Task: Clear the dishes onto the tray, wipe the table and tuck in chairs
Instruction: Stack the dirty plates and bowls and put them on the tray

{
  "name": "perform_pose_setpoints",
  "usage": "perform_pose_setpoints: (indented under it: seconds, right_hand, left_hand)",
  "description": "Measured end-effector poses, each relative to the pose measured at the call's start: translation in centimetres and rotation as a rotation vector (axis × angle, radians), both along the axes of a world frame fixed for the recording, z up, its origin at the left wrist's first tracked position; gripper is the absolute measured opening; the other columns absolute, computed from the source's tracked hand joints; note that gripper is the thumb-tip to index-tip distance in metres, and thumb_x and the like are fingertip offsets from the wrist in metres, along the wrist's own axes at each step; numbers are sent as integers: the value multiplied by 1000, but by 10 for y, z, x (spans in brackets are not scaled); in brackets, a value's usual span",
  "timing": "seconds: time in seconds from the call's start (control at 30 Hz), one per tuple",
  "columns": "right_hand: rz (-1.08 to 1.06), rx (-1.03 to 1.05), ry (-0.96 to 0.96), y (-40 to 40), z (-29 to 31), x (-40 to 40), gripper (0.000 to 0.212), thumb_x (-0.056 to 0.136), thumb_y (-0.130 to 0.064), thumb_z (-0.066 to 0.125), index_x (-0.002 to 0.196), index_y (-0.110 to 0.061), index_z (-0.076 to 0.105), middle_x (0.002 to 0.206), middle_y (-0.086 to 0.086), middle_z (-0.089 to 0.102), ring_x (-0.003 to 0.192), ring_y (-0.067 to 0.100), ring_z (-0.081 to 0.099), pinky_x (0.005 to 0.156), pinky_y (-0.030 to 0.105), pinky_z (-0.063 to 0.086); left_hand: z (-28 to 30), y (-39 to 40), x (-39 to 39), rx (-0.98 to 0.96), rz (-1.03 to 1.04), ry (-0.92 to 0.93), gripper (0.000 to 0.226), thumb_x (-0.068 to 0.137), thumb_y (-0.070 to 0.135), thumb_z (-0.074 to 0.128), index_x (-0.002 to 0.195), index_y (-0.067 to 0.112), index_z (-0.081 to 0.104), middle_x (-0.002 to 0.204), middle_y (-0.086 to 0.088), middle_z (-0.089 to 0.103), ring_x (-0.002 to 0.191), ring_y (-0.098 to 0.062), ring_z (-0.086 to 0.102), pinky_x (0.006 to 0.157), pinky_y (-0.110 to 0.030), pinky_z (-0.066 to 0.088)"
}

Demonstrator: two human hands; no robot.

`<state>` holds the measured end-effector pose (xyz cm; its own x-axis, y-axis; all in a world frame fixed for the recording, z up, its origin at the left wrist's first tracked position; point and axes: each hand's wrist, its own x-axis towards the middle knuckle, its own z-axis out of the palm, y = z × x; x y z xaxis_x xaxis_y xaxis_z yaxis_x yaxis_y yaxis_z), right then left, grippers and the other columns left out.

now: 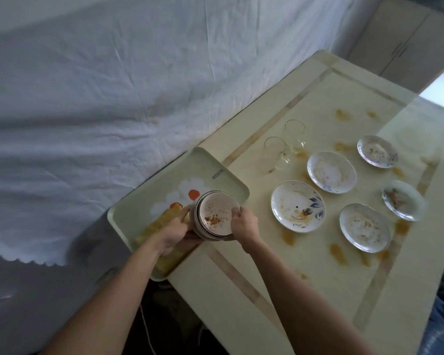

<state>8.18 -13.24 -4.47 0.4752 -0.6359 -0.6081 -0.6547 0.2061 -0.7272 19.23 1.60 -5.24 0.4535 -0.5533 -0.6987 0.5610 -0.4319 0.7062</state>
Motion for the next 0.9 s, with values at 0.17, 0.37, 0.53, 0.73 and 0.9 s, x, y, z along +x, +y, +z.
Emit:
perform_pose_setpoints:
  seconds: [0.17, 0.37, 0.53, 0.73, 0.9]
  right_hand:
    - [64, -77, 29, 0, -11, 32, 32, 103, -23, 37, 103, 1, 58, 102, 19, 58, 70, 39, 71, 59, 51, 62]
    - [184, -144, -1, 37, -19, 83, 29, 101, -23, 41, 98, -3, 62, 92, 15, 60, 62, 32, 70, 45, 38, 60]
    - [293, -128, -32, 79, -20, 130, 23, 100, -23, 45, 92, -7, 60, 90, 14, 63, 68, 27, 69, 56, 45, 62]
    - [326, -82, -31, 106, -33, 159, 25, 95, -26, 49, 96, -7, 66, 94, 17, 69, 87, 35, 70, 78, 53, 59]
    - [380, 27, -32, 103, -32, 166, 21, 95, -27, 52, 103, -12, 65, 103, 15, 70, 91, 31, 71, 79, 50, 61]
  left_hand:
    - [-2, 7, 25, -90, 56, 132, 37, 95, 15, 42, 128, 23, 56, 101, -23, 72, 85, -37, 71, 77, -46, 60]
    - [-11, 37, 50, 62, 260, -24, 11, 96, 34, 57, 104, 27, 61, 90, -4, 77, 71, -25, 73, 61, -40, 61]
    - [-12, 82, 71, 63, 460, -113, 13, 102, 24, 49, 110, 25, 59, 105, -9, 68, 80, -25, 69, 66, -46, 61]
    - [-17, 104, 87, 127, 554, -162, 23, 105, 19, 42, 126, 17, 49, 114, -19, 62, 84, -33, 66, 52, -37, 59]
    - [-20, 102, 92, 176, 617, -111, 29, 105, 20, 41, 132, 16, 48, 116, -18, 63, 78, -30, 68, 58, -39, 61]
